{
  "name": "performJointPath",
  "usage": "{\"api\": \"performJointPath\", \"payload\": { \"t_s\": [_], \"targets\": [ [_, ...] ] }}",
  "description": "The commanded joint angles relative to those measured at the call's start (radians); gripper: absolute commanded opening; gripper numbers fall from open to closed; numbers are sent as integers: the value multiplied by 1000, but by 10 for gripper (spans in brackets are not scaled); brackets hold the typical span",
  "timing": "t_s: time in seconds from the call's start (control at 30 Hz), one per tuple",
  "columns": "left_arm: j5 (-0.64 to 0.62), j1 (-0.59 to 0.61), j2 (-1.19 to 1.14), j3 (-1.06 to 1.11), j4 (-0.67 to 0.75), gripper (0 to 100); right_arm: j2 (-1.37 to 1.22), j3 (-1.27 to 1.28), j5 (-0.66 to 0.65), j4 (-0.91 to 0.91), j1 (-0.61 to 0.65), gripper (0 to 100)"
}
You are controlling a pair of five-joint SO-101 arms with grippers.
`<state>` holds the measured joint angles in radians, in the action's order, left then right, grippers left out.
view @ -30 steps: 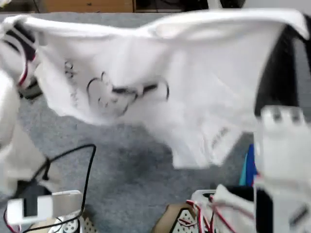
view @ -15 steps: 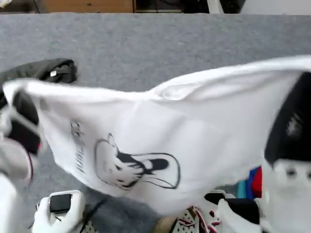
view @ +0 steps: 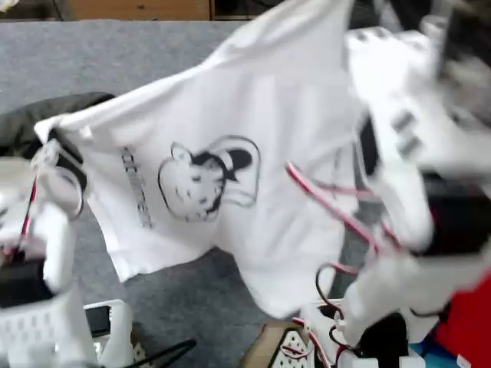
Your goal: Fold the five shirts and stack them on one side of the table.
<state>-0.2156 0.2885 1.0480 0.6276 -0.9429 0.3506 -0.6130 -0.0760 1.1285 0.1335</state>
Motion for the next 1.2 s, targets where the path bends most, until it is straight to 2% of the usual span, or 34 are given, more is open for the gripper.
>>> {"api": "performJointPath", "payload": {
  "t_s": [0.0,0.1,0.27,0.43,0.57,0.7,0.9,1.17],
  "targets": [
    [9,15,-145,72,265,19,7,323,-80,-284,67,4],
    [9,14,-338,18,351,19,5,553,-133,-526,93,4],
    [9,14,-713,-272,354,19,-73,771,-198,-804,94,4],
    [5,3,-1035,-663,241,19,-246,734,-206,-911,70,4],
    [3,-3,-1268,-1002,120,19,-426,559,-204,-927,54,4],
    [3,-5,-1504,-1350,5,19,-616,315,-204,-881,35,4],
    [8,-5,-1804,-1846,-252,19,-783,-38,-204,-614,30,4],
    [11,-5,-2031,-2237,-488,19,-831,-234,-209,-238,33,4]
  ]
}}
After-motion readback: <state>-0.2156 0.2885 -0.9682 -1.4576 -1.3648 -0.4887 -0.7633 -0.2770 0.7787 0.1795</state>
